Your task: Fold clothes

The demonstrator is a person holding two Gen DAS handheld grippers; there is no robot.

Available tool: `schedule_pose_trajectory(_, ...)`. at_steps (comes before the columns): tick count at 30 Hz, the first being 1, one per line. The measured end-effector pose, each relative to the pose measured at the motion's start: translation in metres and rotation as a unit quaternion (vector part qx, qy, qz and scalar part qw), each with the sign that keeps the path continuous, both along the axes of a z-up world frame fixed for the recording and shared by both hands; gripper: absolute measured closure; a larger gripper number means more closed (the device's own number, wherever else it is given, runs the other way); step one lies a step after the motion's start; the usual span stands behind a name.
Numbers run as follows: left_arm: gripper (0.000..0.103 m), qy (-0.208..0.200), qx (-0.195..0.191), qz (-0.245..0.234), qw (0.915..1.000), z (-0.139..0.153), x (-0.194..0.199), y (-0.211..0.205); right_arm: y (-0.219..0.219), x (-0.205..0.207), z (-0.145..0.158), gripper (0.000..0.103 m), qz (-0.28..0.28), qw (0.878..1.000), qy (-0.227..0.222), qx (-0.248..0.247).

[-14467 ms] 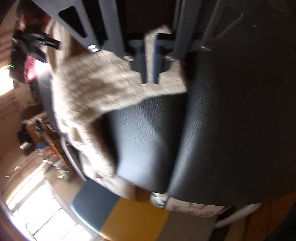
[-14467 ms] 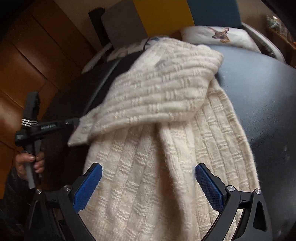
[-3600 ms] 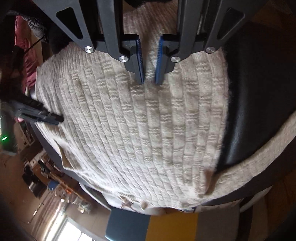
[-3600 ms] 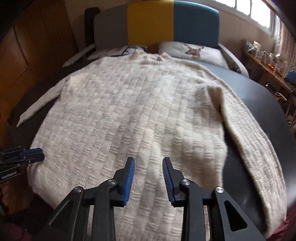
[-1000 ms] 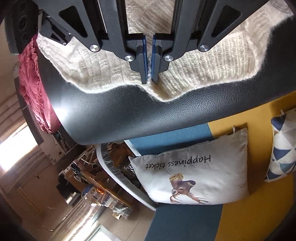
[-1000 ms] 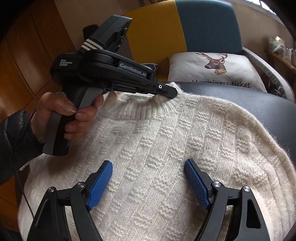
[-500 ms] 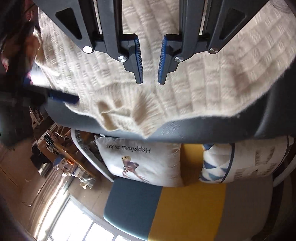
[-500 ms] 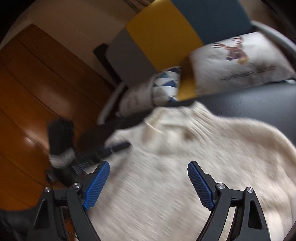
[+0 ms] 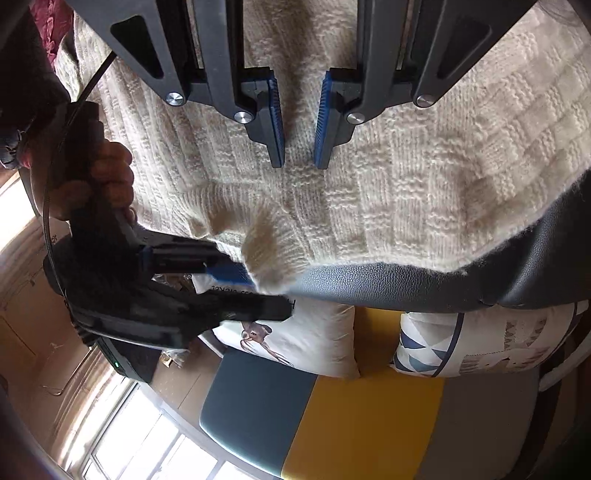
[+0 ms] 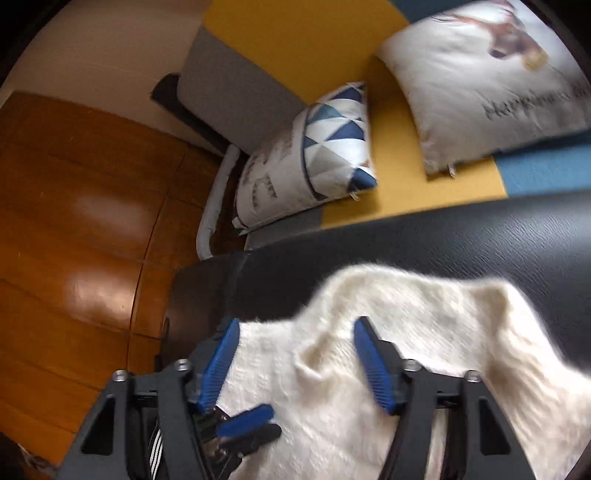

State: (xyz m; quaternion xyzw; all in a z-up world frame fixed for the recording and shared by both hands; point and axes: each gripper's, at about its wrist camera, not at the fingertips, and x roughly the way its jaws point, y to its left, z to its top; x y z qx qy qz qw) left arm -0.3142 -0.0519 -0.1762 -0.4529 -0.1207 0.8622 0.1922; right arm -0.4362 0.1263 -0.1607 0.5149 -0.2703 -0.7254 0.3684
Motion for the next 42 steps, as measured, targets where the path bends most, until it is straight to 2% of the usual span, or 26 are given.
schedule_pose_trajectory(1, 0.088, 0.001, -0.001, 0.000, 1.0000, 0.000, 0.000, 0.000, -0.008, -0.002, 0.000, 0.084, 0.009, 1.000, 0.006, 0.002)
schedule_pose_trajectory(4, 0.088, 0.003, 0.010, 0.002, 0.9999, -0.002, 0.003, -0.003, -0.017, -0.007, 0.007, 0.095, 0.005, 0.999, 0.041, 0.021)
schedule_pose_trajectory(7, 0.088, -0.004, 0.030, 0.007, 0.9995, -0.004, 0.002, -0.008, -0.021, -0.013, 0.013, 0.098, -0.012, 0.996, 0.072, 0.049)
schedule_pose_trajectory(11, 0.089, -0.009, 0.014, 0.009, 0.9998, 0.001, 0.000, -0.003, -0.023, -0.024, -0.011, 0.100, -0.005, 0.993, 0.056, 0.106)
schedule_pose_trajectory(12, 0.089, -0.012, 0.008, 0.011, 0.9998, 0.005, -0.001, -0.001, -0.022, -0.026, -0.013, 0.100, -0.006, 0.993, 0.050, 0.107)
schedule_pose_trajectory(16, 0.089, 0.000, 0.006, 0.007, 1.0000, 0.019, -0.012, 0.008, -0.016, -0.026, -0.006, 0.098, -0.009, 0.995, 0.038, 0.093)
schedule_pose_trajectory(19, 0.089, 0.015, -0.010, -0.005, 0.9998, 0.028, -0.024, 0.020, 0.004, -0.012, 0.014, 0.096, -0.018, 0.995, 0.058, 0.085)
schedule_pose_trajectory(21, 0.088, 0.018, -0.023, -0.012, 0.9995, 0.028, -0.035, 0.029, 0.017, 0.006, 0.026, 0.096, -0.018, 0.992, 0.078, 0.095)
schedule_pose_trajectory(24, 0.088, 0.019, -0.037, -0.018, 0.9990, 0.025, -0.050, 0.039, 0.039, 0.029, 0.029, 0.096, -0.019, 0.988, 0.081, 0.131)
schedule_pose_trajectory(26, 0.088, 0.015, -0.033, -0.007, 0.9993, 0.017, -0.056, 0.036, 0.055, 0.044, 0.029, 0.096, -0.019, 0.984, 0.081, 0.157)
schedule_pose_trajectory(29, 0.090, 0.010, -0.029, 0.009, 0.9995, 0.006, -0.064, 0.032, 0.066, 0.052, 0.006, 0.096, -0.026, 0.969, 0.065, 0.237)
schedule_pose_trajectory(30, 0.091, 0.008, -0.027, 0.015, 0.9995, 0.002, -0.067, 0.030, 0.072, 0.053, 0.000, 0.103, -0.036, 0.966, 0.066, 0.246)
schedule_pose_trajectory(33, 0.092, 0.002, -0.022, 0.021, 0.9996, -0.001, -0.071, 0.027, 0.086, 0.055, -0.010, 0.103, -0.066, 0.969, 0.067, 0.227)
schedule_pose_trajectory(36, 0.090, -0.018, -0.016, 0.024, 0.9994, 0.007, -0.068, 0.025, 0.083, 0.056, -0.007, 0.103, -0.071, 0.967, 0.074, 0.232)
schedule_pose_trajectory(38, 0.089, -0.025, 0.023, 0.038, 0.9987, 0.020, -0.049, 0.000, 0.082, 0.061, -0.001, 0.103, -0.072, 0.967, 0.070, 0.234)
schedule_pose_trajectory(39, 0.089, -0.029, 0.042, 0.045, 0.9977, 0.026, -0.039, -0.013, 0.083, 0.065, 0.004, 0.096, -0.072, 0.968, 0.068, 0.232)
schedule_pose_trajectory(41, 0.088, -0.035, 0.075, 0.060, 0.9948, 0.039, -0.019, -0.041, 0.082, 0.085, 0.017, 0.089, -0.066, 0.971, 0.085, 0.216)
schedule_pose_trajectory(42, 0.088, -0.031, 0.073, 0.075, 0.9940, 0.045, -0.002, -0.061, 0.077, 0.098, 0.021, 0.078, -0.057, 0.972, 0.092, 0.207)
